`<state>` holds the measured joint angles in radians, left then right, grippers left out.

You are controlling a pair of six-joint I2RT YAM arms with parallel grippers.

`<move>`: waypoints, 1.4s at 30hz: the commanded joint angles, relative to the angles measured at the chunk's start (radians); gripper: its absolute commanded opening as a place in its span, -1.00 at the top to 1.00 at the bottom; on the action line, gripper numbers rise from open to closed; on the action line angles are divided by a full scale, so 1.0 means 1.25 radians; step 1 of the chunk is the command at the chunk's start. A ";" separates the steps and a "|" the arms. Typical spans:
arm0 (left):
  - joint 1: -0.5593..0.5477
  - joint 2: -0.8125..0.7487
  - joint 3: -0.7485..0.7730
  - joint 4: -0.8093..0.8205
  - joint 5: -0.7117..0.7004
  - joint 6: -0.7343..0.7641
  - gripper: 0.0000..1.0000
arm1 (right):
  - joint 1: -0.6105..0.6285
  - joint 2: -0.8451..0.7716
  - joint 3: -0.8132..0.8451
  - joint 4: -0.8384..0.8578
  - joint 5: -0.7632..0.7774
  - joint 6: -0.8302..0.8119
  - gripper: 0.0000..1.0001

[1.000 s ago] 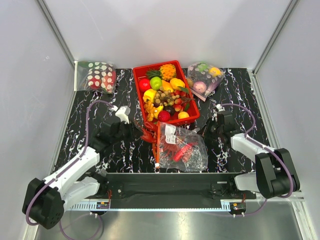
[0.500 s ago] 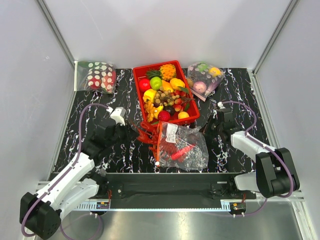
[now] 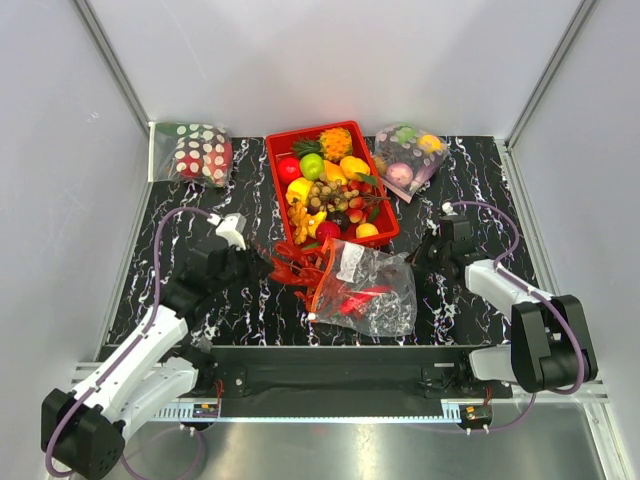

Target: Open the zip-top bag and remove the fake food

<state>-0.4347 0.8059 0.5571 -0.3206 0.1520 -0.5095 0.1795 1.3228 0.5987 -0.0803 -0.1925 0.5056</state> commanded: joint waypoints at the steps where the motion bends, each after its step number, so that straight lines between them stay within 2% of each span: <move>1: 0.011 -0.015 0.032 0.024 -0.023 0.014 1.00 | -0.022 0.005 0.032 0.007 0.025 -0.024 1.00; 18: 0.048 0.145 0.133 0.119 0.018 0.036 1.00 | -0.064 -0.027 0.006 0.004 0.002 -0.034 1.00; 33: 0.095 0.182 0.210 0.158 0.081 0.022 1.00 | -0.076 -0.056 -0.008 0.002 -0.012 -0.029 1.00; 42: 0.099 0.247 0.260 0.194 0.061 0.026 1.00 | -0.077 -0.081 -0.014 -0.008 -0.012 -0.025 1.00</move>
<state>-0.3286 1.0946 0.8162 -0.1871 0.2600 -0.4877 0.0952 1.2552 0.5838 -0.1043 -0.2119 0.4759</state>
